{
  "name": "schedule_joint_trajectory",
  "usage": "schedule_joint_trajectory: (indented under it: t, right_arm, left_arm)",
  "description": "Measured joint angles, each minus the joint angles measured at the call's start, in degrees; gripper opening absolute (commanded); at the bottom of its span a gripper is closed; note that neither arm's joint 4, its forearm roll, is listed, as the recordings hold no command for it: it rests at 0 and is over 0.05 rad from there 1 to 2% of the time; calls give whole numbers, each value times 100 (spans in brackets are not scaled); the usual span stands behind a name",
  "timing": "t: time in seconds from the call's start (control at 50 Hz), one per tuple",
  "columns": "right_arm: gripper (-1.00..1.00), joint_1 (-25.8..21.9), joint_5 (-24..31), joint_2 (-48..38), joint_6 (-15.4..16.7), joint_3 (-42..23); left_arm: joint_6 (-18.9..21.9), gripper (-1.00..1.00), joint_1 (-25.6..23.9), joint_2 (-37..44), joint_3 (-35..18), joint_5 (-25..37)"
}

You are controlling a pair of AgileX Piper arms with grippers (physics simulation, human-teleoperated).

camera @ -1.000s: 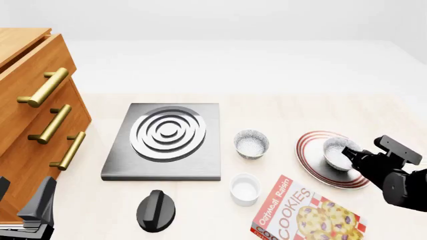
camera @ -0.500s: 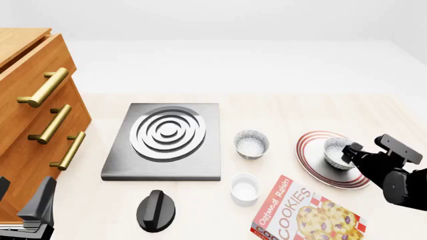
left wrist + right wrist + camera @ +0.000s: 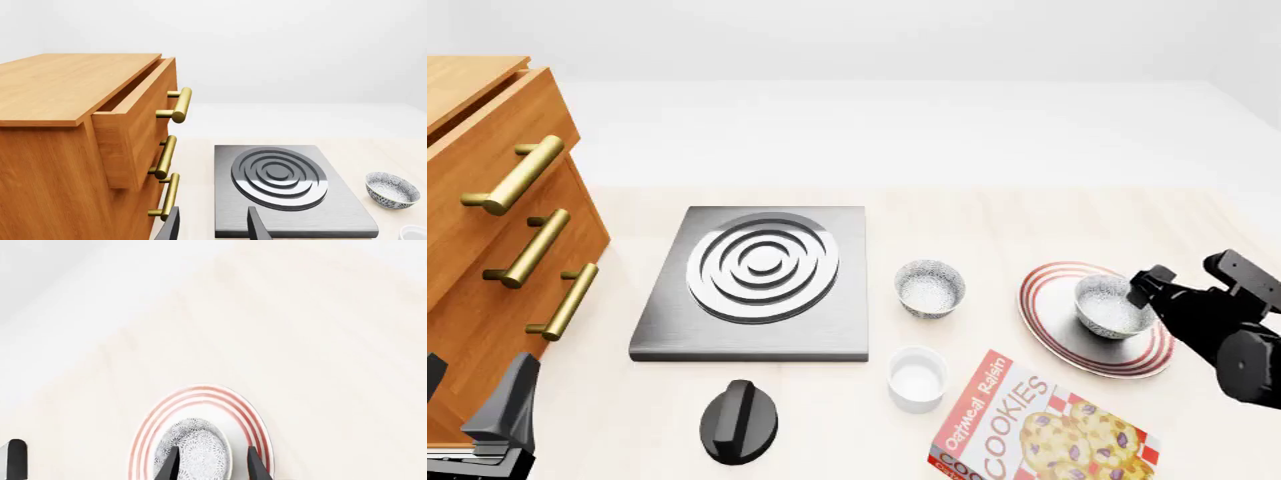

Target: Pick the akita bowl next to the plate and place it on the plate.

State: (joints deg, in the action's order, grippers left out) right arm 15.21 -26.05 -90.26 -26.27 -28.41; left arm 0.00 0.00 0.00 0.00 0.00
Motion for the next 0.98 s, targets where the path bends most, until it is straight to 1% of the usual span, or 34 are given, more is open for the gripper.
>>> schedule_joint_trajectory:
  t: [0.2,0.36,0.54,0.72,0.98]
  right_arm:
    - [100,68,295,728,-92,76]
    - [100,44,549,1364,-224,194]
    - [100,-11,1044,2431,-348,304]
    - [100,33,1579,3632,-384,392]
    - [100,191,2068,4922,-381,598]
  left_arm:
    - [0,100,0,0,0,0]
    - [0,100,0,0,0,0]
    - [0,100,0,0,0,0]
    - [0,100,0,0,0,0]
    - [0,100,0,0,0,0]
